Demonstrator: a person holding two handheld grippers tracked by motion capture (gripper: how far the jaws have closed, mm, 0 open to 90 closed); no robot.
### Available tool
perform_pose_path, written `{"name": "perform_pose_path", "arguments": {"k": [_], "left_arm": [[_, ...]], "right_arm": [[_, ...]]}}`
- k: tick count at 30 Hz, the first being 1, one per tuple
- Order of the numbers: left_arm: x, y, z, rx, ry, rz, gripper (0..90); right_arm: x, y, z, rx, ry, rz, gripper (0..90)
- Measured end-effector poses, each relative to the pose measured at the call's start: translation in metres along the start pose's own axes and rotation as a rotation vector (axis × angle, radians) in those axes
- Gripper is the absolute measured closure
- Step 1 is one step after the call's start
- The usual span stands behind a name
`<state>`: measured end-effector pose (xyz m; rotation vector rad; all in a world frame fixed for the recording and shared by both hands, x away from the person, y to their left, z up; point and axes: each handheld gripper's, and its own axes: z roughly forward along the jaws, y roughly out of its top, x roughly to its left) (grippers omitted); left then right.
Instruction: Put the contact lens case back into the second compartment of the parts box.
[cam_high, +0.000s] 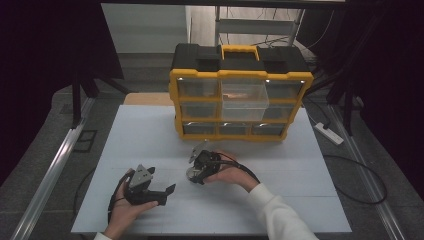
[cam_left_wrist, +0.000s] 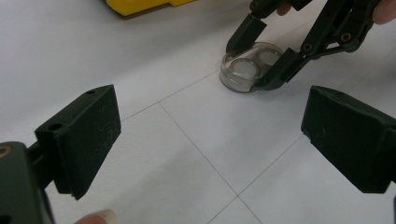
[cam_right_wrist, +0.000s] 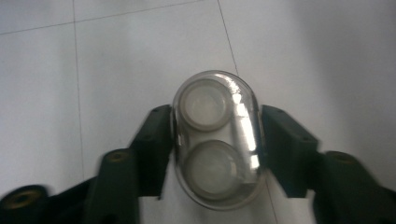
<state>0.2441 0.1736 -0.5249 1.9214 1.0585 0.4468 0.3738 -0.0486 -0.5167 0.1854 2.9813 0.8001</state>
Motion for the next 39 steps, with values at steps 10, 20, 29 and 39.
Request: {"name": "perform_pose_path", "arguments": {"k": [10,20,29,39], "left_arm": [[0.001,0.0,0.0,-0.002,0.003,-0.001,5.6],[0.0,0.0,0.0,-0.002,0.002,-0.001,5.6],[0.0,0.0,0.0,-0.002,0.0,-0.003,5.5],[-0.001,0.0,0.0,-0.004,-0.003,-0.004,5.5]], "right_arm": [[0.004,0.001,-0.007,-0.028,-0.006,0.0,48.7],[0.017,-0.002,-0.021,-0.063,-0.034,-0.006,48.8],[0.027,-0.005,-0.038,-0.109,-0.065,0.007,48.7],[0.028,-0.019,-0.048,-0.131,-0.086,0.052,48.7]]}}
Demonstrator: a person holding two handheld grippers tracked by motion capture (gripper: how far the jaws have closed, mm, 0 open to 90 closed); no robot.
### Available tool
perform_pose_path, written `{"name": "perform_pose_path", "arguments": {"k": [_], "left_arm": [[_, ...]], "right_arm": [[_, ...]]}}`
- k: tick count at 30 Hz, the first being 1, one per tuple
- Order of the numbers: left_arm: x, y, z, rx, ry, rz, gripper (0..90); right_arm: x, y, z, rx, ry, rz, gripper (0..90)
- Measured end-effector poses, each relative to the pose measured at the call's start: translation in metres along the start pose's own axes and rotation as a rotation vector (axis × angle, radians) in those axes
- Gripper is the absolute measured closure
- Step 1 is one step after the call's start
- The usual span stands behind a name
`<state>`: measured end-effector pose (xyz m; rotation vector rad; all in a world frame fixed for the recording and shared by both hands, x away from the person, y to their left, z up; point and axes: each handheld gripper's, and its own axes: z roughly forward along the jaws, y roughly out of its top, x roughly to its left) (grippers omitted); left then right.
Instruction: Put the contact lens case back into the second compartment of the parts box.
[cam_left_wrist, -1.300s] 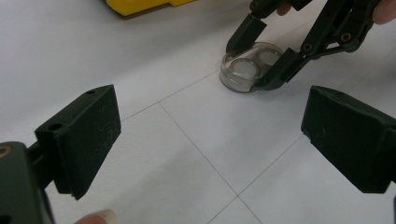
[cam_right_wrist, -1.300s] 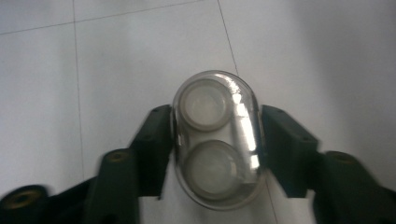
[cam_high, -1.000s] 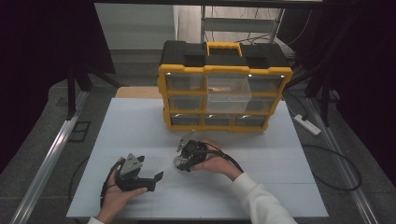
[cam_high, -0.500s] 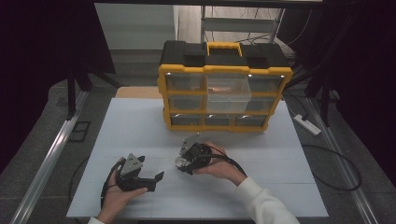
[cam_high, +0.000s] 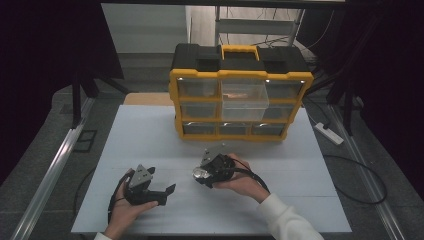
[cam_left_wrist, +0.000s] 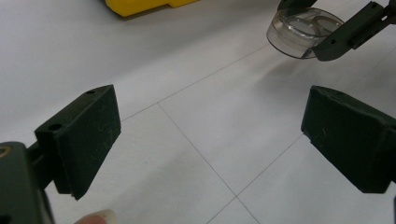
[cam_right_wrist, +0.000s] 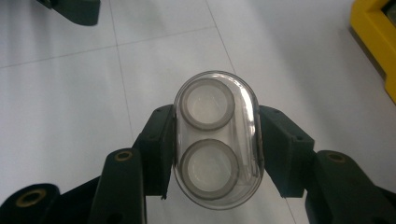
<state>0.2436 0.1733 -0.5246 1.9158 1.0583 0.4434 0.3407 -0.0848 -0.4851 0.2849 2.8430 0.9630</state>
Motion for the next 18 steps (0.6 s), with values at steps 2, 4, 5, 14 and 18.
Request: {"name": "perform_pose_path", "arguments": {"k": [2,4,5,14,18], "left_arm": [[0.0,0.0,0.0,0.0,0.0,0.0,5.6],[0.0,0.0,0.0,0.0,-0.001,0.0,5.5],[0.0,0.0,0.0,-0.001,-0.001,0.0,5.6],[0.0,0.0,-0.001,-0.001,0.0,0.003,5.6],[-0.001,0.0,-0.001,-0.002,0.002,0.005,5.6]], "right_arm": [[-0.001,-0.004,-0.004,-0.014,-0.005,0.015,48.7],[-0.001,-0.005,-0.005,-0.017,-0.008,0.018,48.8],[-0.001,-0.006,-0.008,-0.025,-0.014,0.022,48.7],[-0.001,-0.016,-0.018,-0.05,-0.029,0.056,48.7],[-0.001,-0.019,-0.021,-0.059,-0.035,0.06,48.7]]}}
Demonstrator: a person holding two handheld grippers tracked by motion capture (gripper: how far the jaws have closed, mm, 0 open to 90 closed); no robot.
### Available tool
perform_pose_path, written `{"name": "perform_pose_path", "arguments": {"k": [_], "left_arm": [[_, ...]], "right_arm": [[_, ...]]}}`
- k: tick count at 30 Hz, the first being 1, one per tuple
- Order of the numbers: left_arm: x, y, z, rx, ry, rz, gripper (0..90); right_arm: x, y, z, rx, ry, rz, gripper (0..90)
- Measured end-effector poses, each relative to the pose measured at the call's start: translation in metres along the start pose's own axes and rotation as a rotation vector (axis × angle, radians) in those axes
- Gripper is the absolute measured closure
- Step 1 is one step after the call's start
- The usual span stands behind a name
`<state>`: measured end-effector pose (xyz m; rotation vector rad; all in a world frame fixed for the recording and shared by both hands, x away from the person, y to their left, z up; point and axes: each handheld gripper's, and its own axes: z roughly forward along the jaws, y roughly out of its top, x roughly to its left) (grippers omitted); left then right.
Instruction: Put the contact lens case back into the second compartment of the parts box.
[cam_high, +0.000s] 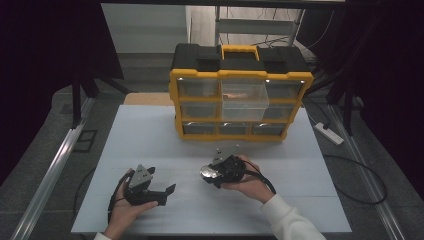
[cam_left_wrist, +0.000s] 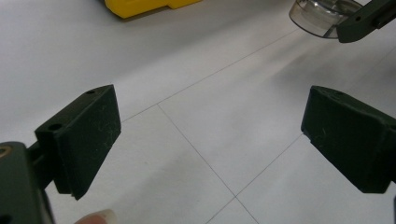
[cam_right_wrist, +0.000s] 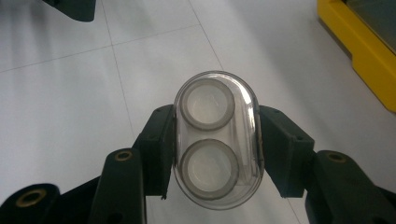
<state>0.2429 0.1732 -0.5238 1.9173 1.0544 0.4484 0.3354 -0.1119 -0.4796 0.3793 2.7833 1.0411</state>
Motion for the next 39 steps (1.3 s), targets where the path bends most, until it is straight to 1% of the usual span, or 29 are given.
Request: {"name": "perform_pose_path", "arguments": {"k": [11,17,22,30,34,39], "left_arm": [[0.0,0.0,0.0,0.001,0.0,0.0,5.6],[0.0,0.0,0.0,0.0,0.003,0.002,5.6],[0.0,0.0,0.0,0.001,0.002,-0.001,5.6],[0.0,0.0,0.0,0.001,0.004,0.004,5.6],[0.0,0.0,0.001,0.002,0.004,0.004,5.6],[0.0,0.0,0.001,0.002,0.004,0.006,5.6]], "right_arm": [[0.0,-0.007,-0.012,-0.043,-0.011,0.028,48.7],[0.0,-0.011,-0.019,-0.057,-0.026,0.053,48.7],[0.0,-0.014,-0.023,-0.067,-0.03,0.061,48.8],[-0.001,-0.019,-0.032,-0.093,-0.056,0.085,48.8],[-0.002,-0.022,-0.038,-0.113,-0.08,0.105,48.8],[-0.002,-0.024,-0.043,-0.134,-0.088,0.117,48.8]]}}
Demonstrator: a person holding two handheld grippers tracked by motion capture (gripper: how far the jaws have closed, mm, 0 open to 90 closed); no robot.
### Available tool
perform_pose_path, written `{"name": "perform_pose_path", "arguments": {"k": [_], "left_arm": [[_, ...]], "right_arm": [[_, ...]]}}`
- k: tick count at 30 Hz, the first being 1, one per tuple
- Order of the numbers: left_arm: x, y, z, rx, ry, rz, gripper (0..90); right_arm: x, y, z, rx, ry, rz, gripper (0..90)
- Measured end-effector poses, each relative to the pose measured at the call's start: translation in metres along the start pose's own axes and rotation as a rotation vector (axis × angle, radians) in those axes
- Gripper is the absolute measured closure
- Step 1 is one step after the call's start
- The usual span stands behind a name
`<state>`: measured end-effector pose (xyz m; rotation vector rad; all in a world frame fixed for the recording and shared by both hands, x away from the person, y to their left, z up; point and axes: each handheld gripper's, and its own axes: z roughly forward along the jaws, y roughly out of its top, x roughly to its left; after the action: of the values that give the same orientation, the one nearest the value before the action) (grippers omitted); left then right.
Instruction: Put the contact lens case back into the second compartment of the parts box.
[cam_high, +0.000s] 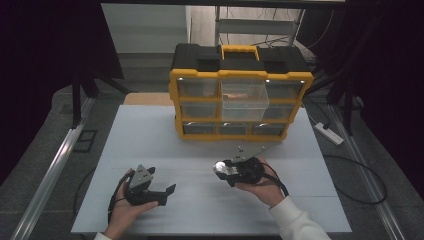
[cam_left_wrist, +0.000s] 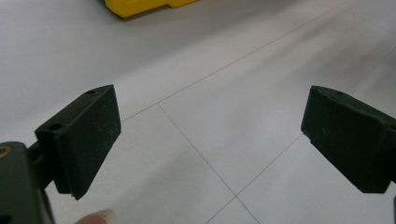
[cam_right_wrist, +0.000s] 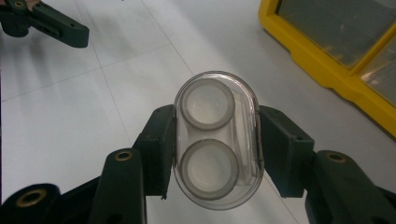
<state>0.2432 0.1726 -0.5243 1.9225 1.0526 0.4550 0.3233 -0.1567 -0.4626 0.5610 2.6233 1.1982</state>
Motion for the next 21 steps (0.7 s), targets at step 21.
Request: {"name": "perform_pose_path", "arguments": {"k": [21], "left_arm": [[0.0,0.0,0.0,0.001,0.0,0.001,5.6]], "right_arm": [[-0.006,-0.004,-0.023,-0.09,-0.037,0.051,48.8]]}}
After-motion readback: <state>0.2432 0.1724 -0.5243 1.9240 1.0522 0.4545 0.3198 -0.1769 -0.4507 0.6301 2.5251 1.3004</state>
